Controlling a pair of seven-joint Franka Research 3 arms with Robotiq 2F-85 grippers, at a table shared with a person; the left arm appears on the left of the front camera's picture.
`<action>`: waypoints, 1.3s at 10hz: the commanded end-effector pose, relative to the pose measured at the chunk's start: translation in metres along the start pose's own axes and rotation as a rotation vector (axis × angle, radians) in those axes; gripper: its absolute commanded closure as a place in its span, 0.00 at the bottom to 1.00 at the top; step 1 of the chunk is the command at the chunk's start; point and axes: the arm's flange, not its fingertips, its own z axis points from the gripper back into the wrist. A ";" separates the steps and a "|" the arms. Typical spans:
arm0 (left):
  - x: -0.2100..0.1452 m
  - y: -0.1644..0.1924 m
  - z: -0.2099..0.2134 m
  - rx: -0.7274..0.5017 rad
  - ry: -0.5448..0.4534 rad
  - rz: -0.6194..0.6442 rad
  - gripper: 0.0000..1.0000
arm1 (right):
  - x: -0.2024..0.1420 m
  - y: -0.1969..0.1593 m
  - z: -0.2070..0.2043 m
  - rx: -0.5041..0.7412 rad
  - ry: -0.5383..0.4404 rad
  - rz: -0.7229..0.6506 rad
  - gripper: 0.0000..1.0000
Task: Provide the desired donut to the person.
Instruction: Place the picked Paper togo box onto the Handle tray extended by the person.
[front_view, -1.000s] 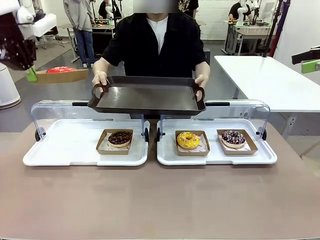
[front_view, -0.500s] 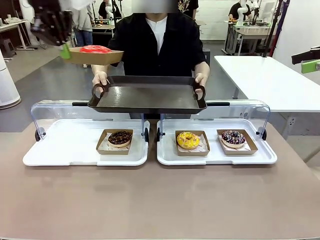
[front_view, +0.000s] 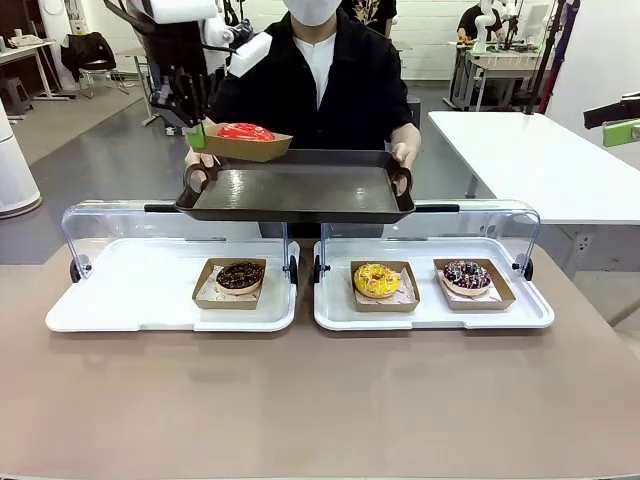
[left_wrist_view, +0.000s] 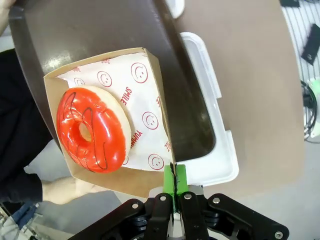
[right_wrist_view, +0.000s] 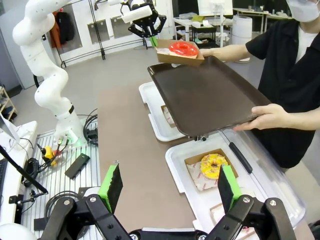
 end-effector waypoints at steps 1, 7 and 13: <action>0.004 -0.001 -0.011 0.051 0.038 0.062 0.99 | 0.002 -0.002 -0.001 0.007 -0.023 0.007 0.00; -0.014 0.025 -0.061 -0.094 -0.082 0.124 0.99 | 0.002 -0.002 -0.001 0.007 -0.023 0.007 0.00; -0.030 0.041 -0.077 -0.150 -0.149 0.155 0.99 | 0.002 -0.002 -0.001 0.007 -0.023 0.007 0.00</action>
